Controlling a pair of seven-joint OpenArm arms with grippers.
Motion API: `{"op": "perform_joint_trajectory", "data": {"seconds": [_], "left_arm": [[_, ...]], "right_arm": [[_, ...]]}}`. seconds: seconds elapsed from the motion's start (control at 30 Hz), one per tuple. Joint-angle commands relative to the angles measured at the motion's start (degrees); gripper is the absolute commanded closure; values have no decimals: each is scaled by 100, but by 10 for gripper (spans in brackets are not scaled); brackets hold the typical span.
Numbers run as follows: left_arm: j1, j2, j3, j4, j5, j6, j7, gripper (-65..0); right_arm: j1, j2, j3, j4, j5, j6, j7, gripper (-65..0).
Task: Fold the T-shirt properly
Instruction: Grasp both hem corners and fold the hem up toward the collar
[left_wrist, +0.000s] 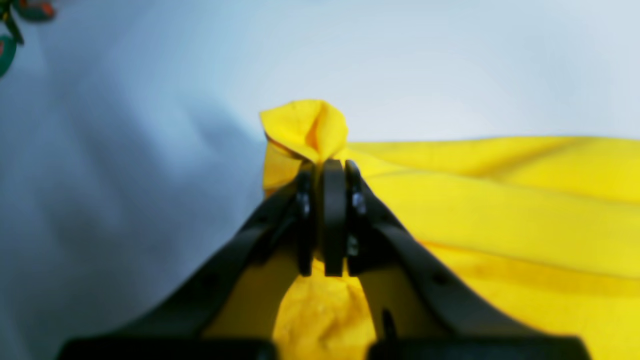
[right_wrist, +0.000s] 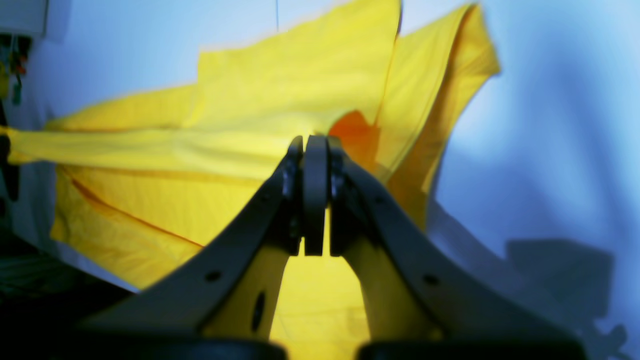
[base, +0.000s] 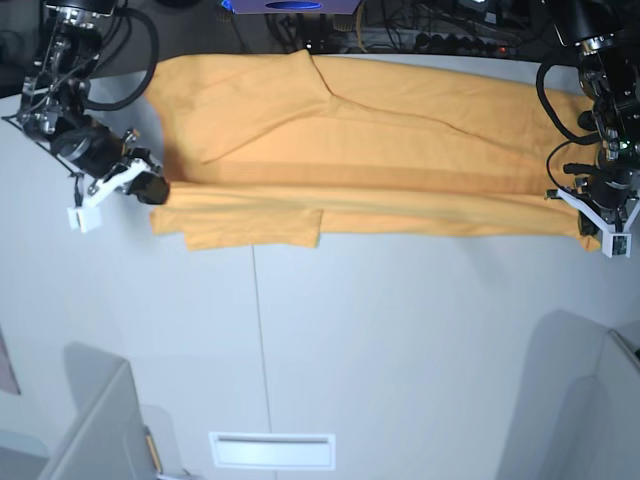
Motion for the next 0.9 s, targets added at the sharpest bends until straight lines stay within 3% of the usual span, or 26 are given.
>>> {"op": "perform_joint_trajectory", "data": {"seconds": [0.0, 0.3, 0.47, 0.87], "left_arm": [[-57, -117, -55, 108, -10, 45, -133, 0], [418, -91, -55, 670, -1, 45, -133, 0], [708, -117, -55, 670, 43, 45, -133, 0], [1192, -91, -11, 626, 52, 45, -133, 0]], "right_arm": [[52, 85, 86, 121, 88, 66, -22, 0], [-467, 15, 350, 376, 88, 84, -277, 0], [-766, 59, 376, 376, 580, 84, -268, 0], [-871, 24, 332, 174, -61, 84, -286, 0]]}}
